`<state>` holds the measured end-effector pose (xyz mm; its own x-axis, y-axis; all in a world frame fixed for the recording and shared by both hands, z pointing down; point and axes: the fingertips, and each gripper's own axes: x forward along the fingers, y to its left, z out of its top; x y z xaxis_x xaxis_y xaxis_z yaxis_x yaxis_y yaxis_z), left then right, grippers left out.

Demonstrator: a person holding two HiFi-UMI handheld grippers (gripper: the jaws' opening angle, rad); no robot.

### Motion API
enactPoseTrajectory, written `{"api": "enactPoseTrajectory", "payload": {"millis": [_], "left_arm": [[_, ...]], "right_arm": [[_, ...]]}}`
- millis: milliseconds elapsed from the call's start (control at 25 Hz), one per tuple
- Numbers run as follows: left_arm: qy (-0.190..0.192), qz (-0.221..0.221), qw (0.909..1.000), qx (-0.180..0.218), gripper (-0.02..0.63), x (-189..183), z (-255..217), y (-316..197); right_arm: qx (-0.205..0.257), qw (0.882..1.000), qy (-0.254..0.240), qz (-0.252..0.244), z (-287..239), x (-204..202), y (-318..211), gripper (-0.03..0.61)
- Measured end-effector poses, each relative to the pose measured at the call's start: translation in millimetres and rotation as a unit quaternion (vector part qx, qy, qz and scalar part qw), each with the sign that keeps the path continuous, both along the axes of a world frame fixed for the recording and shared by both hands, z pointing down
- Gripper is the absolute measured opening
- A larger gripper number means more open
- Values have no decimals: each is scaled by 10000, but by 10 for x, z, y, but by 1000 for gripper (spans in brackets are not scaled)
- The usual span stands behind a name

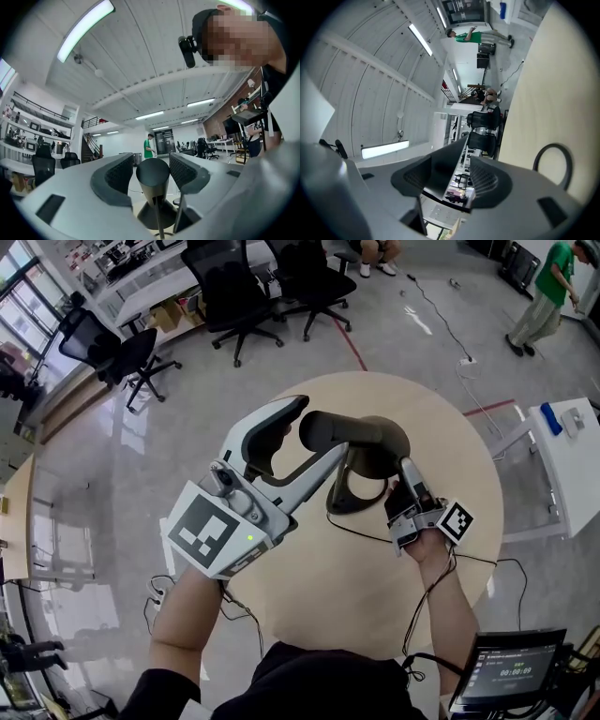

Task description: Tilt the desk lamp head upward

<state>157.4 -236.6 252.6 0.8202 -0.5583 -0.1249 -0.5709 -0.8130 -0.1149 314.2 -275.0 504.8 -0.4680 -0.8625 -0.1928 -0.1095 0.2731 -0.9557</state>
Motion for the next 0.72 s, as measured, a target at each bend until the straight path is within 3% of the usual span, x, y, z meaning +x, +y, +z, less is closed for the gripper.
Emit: {"api": "enactPoseTrajectory", "payload": {"millis": [120, 200, 480, 720], "left_arm": [[42, 86, 9998, -152, 242, -10, 2, 9], [-37, 50, 9997, -224, 241, -16, 11, 2], [-892, -300, 9947, -409, 241, 18, 267, -46], [-910, -409, 9941, -419, 230, -39, 245, -35]], "right_arm": [[169, 9998, 110, -16, -70, -10, -8, 259], [218, 9991, 351, -107, -82, -35, -14, 220], [132, 9997, 118, -195, 2, -17, -20, 160], [40, 9994, 169, -305, 21, -31, -25, 155]]}}
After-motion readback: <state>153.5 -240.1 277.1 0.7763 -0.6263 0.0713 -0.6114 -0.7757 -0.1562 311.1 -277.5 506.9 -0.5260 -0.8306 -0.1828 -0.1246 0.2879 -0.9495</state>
